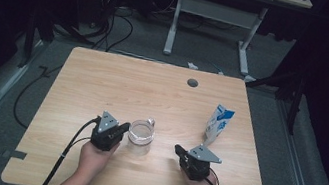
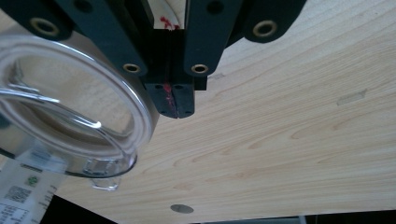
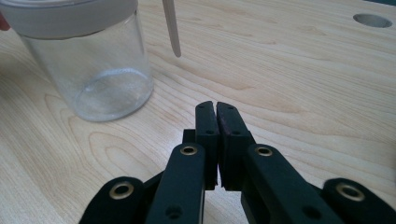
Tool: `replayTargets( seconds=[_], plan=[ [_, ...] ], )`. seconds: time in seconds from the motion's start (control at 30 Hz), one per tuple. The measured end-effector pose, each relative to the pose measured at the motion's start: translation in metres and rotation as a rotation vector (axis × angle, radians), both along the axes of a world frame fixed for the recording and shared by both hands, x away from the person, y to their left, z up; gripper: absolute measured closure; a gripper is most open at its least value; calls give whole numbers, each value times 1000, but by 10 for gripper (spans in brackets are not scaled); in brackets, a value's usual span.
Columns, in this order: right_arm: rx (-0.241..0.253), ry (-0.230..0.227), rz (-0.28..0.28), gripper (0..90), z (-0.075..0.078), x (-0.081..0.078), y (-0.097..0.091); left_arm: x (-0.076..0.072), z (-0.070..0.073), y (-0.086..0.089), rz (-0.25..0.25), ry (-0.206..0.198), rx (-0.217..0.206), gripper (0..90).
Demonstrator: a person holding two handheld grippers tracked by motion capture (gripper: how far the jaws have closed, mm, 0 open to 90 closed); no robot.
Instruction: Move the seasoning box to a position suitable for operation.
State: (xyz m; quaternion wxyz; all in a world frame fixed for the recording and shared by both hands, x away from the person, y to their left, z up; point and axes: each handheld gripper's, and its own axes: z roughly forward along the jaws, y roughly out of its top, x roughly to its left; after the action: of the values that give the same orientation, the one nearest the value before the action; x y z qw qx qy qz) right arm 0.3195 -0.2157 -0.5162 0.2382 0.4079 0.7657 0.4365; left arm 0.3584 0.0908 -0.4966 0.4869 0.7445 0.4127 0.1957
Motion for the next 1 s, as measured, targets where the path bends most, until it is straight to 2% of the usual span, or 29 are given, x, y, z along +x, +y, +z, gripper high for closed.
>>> replayTargets(
  seconds=[0.33,0.4,0.47,0.5,0.53,0.57,0.6,0.63,0.73,1.0],
  plan=[
    [0,3,2,883,-1,0,1,-31,-1,-6,-21,-16,-3,899],
    [-1,6,5,883,-1,0,1,-36,-1,-7,-26,-32,13,899],
    [0,7,4,883,-1,0,1,-35,-1,-8,-25,-33,18,899],
    [0,7,4,883,-1,0,1,-28,-1,-8,-21,-24,17,899],
    [0,7,4,883,-1,0,1,-28,-1,-8,-21,-24,17,899],
    [-2,7,6,883,-1,0,2,-20,-2,-8,-13,-19,17,899],
    [-4,6,5,883,-1,0,2,-20,-2,-8,-13,-19,17,899],
    [-5,7,6,883,-1,0,2,-12,-3,-8,-4,-11,5,899],
    [-5,7,6,883,-2,0,2,-8,-3,-9,-6,-10,1,899],
    [-7,14,6,883,-2,0,1,-17,-3,-12,-20,-15,1,899]
  ],
)
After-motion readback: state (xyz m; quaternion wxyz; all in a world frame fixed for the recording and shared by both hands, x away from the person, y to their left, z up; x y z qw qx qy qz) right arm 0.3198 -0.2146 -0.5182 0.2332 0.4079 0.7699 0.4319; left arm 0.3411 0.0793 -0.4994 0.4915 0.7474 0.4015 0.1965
